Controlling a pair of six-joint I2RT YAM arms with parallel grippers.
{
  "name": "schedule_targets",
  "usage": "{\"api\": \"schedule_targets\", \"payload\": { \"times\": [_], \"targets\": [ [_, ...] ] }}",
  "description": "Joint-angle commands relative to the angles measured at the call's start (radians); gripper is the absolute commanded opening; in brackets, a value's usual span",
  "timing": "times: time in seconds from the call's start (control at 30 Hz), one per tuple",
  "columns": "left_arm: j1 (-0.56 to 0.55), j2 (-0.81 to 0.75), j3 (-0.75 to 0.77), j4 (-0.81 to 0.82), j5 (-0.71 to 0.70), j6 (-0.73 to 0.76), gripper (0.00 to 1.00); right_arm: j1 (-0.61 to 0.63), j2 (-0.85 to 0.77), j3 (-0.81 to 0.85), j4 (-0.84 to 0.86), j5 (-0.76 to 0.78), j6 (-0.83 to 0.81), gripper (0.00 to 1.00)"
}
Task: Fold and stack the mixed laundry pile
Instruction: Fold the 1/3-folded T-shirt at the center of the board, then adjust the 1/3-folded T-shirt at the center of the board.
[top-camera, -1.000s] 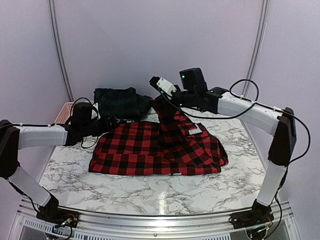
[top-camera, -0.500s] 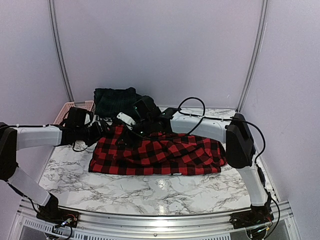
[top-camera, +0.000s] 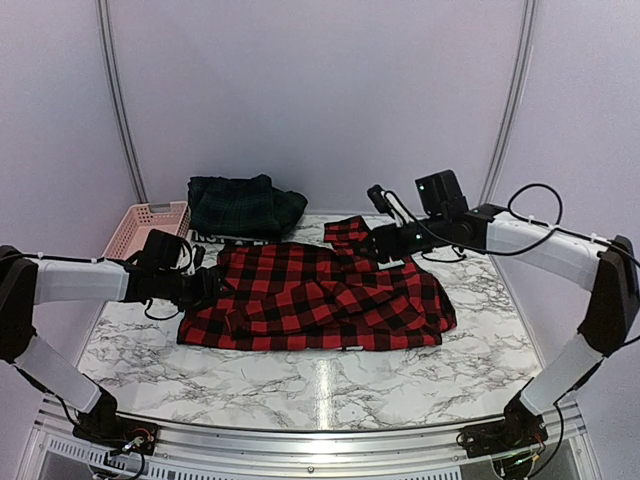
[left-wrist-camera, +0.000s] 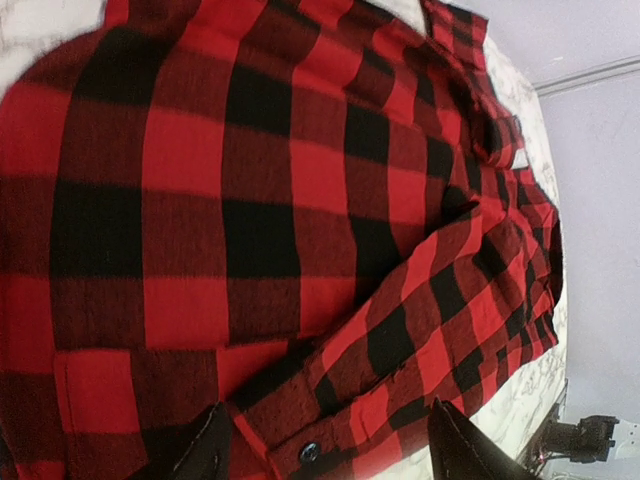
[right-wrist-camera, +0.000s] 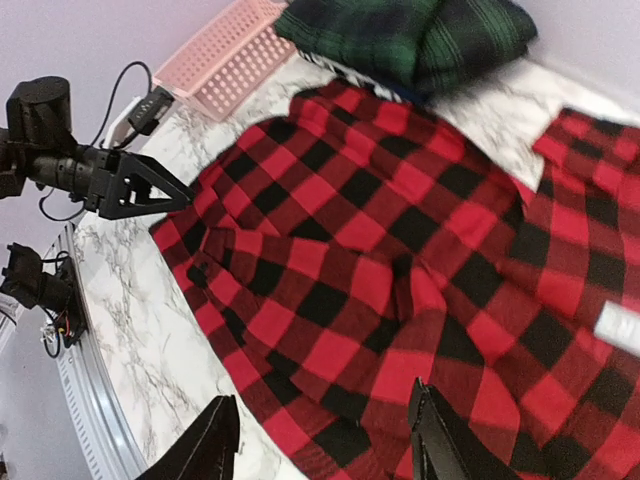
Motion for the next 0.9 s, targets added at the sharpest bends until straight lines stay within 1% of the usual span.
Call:
{"api": "schedule_targets", "payload": {
  "times": [0.0,0.1,0.27,0.53,0.67,0.77,0.87],
  "targets": [
    [-0.032,-0.010,-0.059,-0.074,0.008,-0.034,0.67,-0.050,-0.109,-0.212,-0.064,0.039,0.102,0.53],
    [-0.050,0.003,-0.080,-0.078,-0.007,-0.053,0.65,-0.107,-0.162,-0.328,-0.086,0.043,0.139,0.50],
    [-0.068,0.066,-0.081,-0.082,-0.021,-0.066,0.65,-0.146,-0.164,-0.433,-0.146,0.113,0.170,0.50],
    [-0.096,0.109,-0.054,-0.095,-0.041,-0.068,0.67,-0.177,-0.153,-0.476,-0.221,0.253,0.212,0.50],
    [-0.103,0.114,-0.044,-0.099,-0.039,-0.057,0.72,-0.193,-0.182,-0.494,-0.240,0.313,0.219,0.51],
    [-0.108,0.122,-0.034,-0.101,-0.038,-0.049,0.71,-0.207,-0.181,-0.515,-0.238,0.314,0.219,0.51],
    [-0.111,0.132,-0.021,-0.101,-0.033,-0.040,0.68,-0.211,-0.162,-0.536,-0.235,0.304,0.210,0.49]
  ]
}}
